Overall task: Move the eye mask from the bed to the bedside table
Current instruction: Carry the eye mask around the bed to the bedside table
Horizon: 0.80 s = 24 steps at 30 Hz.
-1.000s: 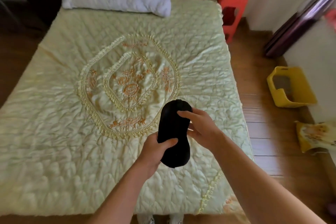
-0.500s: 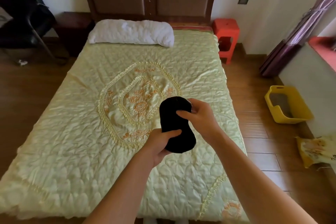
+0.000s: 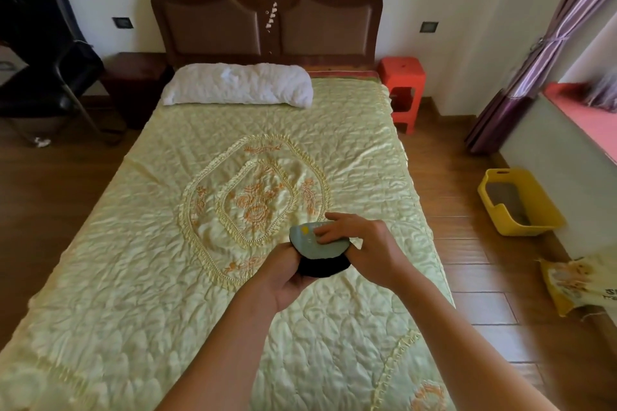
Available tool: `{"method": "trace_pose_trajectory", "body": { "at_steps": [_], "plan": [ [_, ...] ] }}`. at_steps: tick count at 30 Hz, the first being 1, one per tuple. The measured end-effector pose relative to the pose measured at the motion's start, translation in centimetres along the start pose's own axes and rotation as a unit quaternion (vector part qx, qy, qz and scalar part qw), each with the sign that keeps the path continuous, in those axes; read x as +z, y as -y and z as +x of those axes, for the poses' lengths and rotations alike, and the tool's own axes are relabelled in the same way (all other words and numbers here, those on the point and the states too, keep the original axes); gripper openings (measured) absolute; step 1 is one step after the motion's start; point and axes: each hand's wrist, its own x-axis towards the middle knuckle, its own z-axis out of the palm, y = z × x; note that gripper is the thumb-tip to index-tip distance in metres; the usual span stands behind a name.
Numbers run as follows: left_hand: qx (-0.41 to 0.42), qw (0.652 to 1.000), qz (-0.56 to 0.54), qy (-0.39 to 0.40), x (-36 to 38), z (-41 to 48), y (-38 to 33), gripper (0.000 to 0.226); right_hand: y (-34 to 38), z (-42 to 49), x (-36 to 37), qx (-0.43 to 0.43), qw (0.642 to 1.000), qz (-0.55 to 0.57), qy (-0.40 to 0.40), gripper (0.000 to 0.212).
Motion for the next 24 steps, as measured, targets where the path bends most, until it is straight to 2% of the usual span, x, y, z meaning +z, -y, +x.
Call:
{"method": "trace_pose_trajectory", "body": {
  "at_steps": [3,7,12,14,17,20,24],
  "plan": [
    [-0.004,1.0,-0.023,0.015,0.0,-0.4,-0.1,0.028,0.0,-0.3,-0.1,-0.014,1.0,-0.02,-0.003,0.054],
    [-0.019,0.995,-0.09,0.035,-0.4,-0.7,-0.6,0.052,0.0,-0.5,-0.2,-0.033,0.997,-0.068,-0.005,0.053],
    [0.0,0.998,-0.045,0.043,0.0,-1.0,-0.8,0.051,0.2,-0.5,-0.2,-0.019,0.996,-0.082,0.012,0.054],
    [0.003,0.999,-0.032,0.029,0.3,-0.8,-0.7,0.053,0.5,-0.6,-0.3,0.015,0.999,-0.03,0.001,0.055],
    [0.017,0.999,-0.034,0.002,0.6,-0.9,-0.8,0.045,1.4,-0.6,-0.7,0.083,0.988,0.11,-0.068,0.048],
    [0.033,0.999,-0.039,-0.016,0.6,-1.0,-1.1,0.036,1.8,-0.8,-1.3,0.173,0.951,0.211,-0.147,0.03],
    [0.054,0.997,-0.018,-0.044,0.2,-1.2,-1.2,0.032,1.8,-1.8,-1.0,0.289,0.901,0.29,-0.144,0.026]
  ]
}}
